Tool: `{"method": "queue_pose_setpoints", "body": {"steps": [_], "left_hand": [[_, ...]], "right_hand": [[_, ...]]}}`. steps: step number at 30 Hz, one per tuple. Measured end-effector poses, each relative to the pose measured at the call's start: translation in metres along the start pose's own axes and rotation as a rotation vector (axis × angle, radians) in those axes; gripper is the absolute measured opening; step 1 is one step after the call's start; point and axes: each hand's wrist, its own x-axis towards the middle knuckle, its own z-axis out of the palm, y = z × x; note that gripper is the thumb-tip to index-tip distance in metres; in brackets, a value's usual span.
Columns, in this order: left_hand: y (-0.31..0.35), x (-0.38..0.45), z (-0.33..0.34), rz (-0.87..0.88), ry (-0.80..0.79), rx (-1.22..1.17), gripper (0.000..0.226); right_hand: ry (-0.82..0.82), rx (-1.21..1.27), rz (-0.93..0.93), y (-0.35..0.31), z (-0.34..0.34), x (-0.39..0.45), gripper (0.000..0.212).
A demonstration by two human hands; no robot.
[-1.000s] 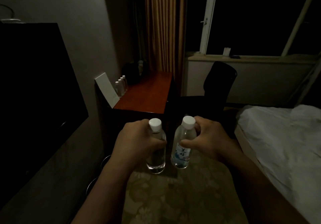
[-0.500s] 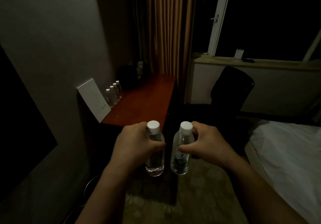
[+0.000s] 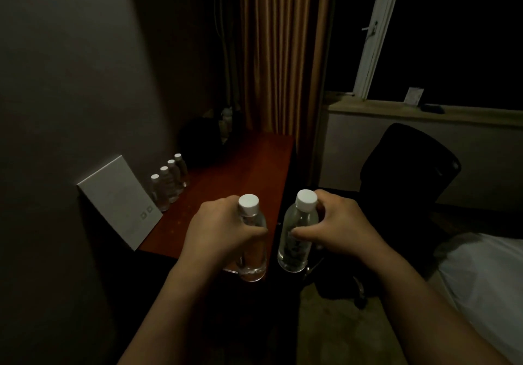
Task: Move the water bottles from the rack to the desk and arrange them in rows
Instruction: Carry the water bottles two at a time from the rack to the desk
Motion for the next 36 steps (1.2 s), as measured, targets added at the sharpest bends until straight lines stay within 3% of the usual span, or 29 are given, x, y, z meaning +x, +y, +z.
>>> {"method": "queue_pose_setpoints", "body": {"steps": [8,19,27,36], "left_hand": [[-0.011,0.123,0.048,-0.158,0.087,0.043,0.037],[-0.001,0.26,0.1,-0.516,0.28,0.094,0.041],[-0.048,0.289,0.095,-0.703,0.391,0.13,0.041],[-0.114,0.374,0.088,-0.716,0.421,0.115,0.037]], "right_hand": [[-0.121,0.034,-0.135,0.057,0.003,0.159,0.047],[-0.386,-0.007,-0.459,0.094,0.013,0.38,0.048],[-0.505,0.046,-0.55,0.08,0.074,0.461,0.057],[-0.521,0.022,-0.561,0.056,0.117,0.536,0.05]]}}
